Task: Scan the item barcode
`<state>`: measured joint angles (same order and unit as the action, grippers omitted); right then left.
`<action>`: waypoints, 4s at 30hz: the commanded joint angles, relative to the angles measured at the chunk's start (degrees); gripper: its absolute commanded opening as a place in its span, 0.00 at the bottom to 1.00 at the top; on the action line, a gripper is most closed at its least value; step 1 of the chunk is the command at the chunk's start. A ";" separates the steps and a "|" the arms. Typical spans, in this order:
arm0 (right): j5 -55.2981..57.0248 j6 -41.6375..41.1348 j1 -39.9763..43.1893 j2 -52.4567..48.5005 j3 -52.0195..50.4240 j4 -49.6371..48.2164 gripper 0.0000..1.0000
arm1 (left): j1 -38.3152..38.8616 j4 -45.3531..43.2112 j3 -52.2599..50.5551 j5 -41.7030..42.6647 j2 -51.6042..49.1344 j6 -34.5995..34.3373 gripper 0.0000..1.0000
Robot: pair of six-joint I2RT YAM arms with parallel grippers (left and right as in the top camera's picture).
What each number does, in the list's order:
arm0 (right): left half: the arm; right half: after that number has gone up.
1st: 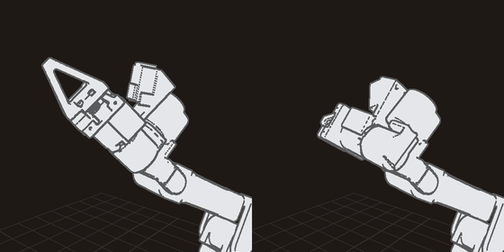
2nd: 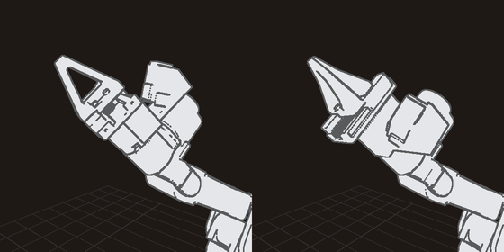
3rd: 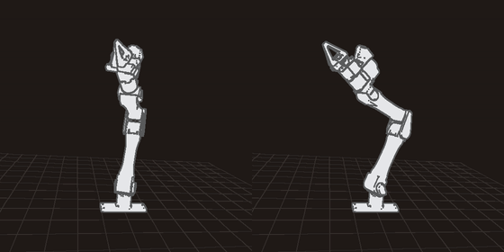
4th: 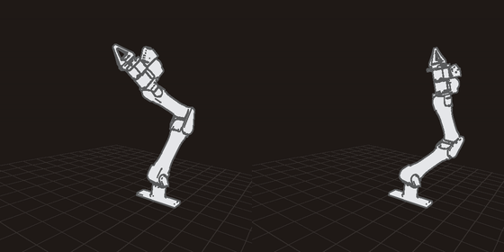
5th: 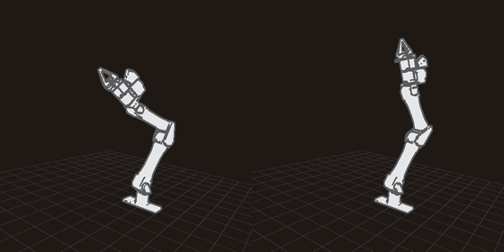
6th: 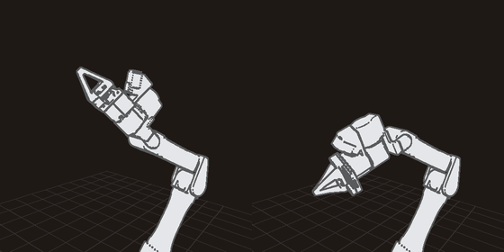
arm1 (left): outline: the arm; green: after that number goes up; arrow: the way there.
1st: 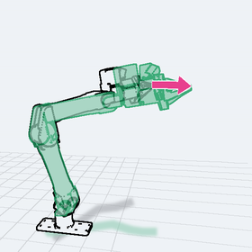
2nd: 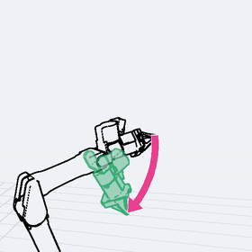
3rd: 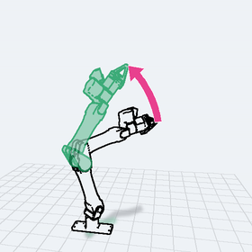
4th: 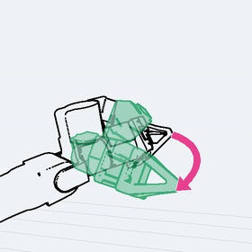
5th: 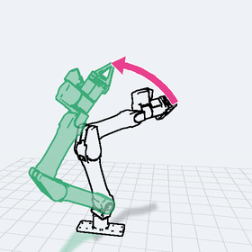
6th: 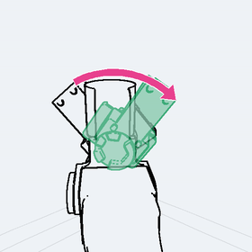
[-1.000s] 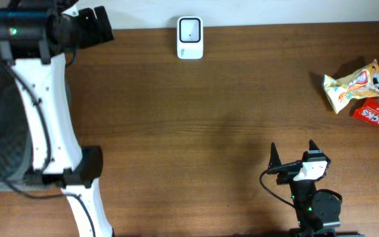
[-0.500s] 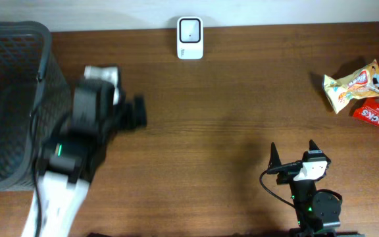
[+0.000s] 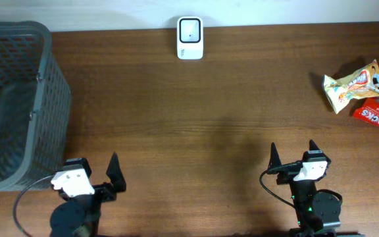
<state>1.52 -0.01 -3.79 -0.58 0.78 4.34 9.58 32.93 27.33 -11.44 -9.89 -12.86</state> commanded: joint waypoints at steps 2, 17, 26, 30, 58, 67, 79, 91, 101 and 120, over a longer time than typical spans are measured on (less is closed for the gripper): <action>0.48 -0.44 -0.33 0.39 -0.46 0.22 0.98 | -1.90 -19.41 -13.11 0.04 5.60 1.29 0.99; 0.48 -0.44 -0.33 0.39 -0.46 0.22 0.98 | -8.90 -28.55 -26.86 6.05 9.62 8.59 0.99; 0.48 -0.44 -0.33 0.39 -0.46 0.22 0.98 | -10.14 -28.20 -26.80 8.35 9.62 10.99 0.99; 0.48 -0.44 -0.33 0.39 -0.46 0.22 0.98 | -10.14 -28.17 -26.80 9.11 9.60 10.99 0.99; 0.48 -0.44 -0.33 0.39 -0.46 0.22 0.98 | -10.14 -28.20 -26.80 9.11 9.60 11.02 0.99; 0.48 -0.44 -0.33 0.39 -0.46 0.22 0.98 | -10.14 -28.20 -26.80 9.11 9.60 10.99 0.99; 0.48 -0.44 -0.33 0.39 -0.46 0.22 0.98 | -10.14 -28.20 -26.80 9.11 9.60 10.99 0.99; 0.48 -0.44 -0.33 0.39 -0.46 0.22 0.98 | -10.14 -28.20 -26.80 9.11 9.60 10.99 0.99; 0.48 -0.44 -0.33 0.39 -0.46 0.22 0.98 | -10.14 -28.20 -26.80 9.11 9.60 10.99 0.99; 0.48 -0.44 -0.33 0.39 -0.46 0.22 0.99 | -10.14 -28.20 -26.80 9.11 9.60 11.02 0.99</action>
<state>1.52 -0.01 -3.81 -0.58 0.78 4.34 -0.21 4.49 0.71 -3.18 -0.80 -2.74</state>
